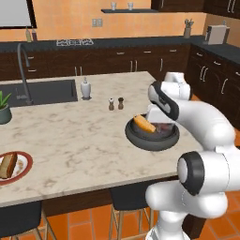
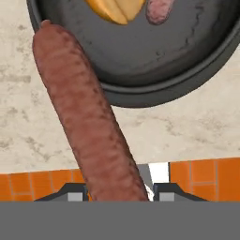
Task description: Place one bun and one sausage from the bowl on each plate.
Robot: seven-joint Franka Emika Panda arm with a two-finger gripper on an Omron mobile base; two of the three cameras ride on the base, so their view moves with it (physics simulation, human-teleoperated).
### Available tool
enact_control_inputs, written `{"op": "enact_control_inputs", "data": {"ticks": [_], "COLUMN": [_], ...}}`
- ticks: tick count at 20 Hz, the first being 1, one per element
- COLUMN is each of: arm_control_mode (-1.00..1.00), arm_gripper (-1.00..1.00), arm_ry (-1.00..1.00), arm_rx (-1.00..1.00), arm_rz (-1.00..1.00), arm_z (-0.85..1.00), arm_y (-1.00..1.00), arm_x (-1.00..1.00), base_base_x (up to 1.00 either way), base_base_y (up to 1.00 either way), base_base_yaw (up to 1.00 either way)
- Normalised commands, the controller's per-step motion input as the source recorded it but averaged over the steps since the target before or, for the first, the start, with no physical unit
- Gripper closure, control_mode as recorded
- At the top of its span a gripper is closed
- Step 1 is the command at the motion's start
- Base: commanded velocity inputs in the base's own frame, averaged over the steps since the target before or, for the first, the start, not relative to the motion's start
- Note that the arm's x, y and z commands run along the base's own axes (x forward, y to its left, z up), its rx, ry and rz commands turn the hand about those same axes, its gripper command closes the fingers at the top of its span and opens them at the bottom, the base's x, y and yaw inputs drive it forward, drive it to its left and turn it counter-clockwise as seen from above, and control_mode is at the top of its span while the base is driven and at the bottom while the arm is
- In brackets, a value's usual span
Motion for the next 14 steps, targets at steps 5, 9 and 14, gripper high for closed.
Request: {"op": "enact_control_inputs", "data": {"ticks": [5, 9, 14], "arm_control_mode": [-1.00, -1.00, -1.00], "arm_gripper": [1.00, 1.00, 1.00], "arm_ry": [0.00, 0.00, -0.08], "arm_rx": [-0.07, -0.11, -0.07], "arm_rz": [-0.20, -0.18, -0.06], "arm_z": [0.55, 0.43, 0.29], "arm_y": [0.11, 0.30, 0.16], "arm_x": [-0.88, -0.73, -0.90], "base_base_x": [0.00, 0.00, 0.00], "base_base_y": [0.00, 0.00, 0.00], "base_base_yaw": [0.00, 0.00, 0.00]}}
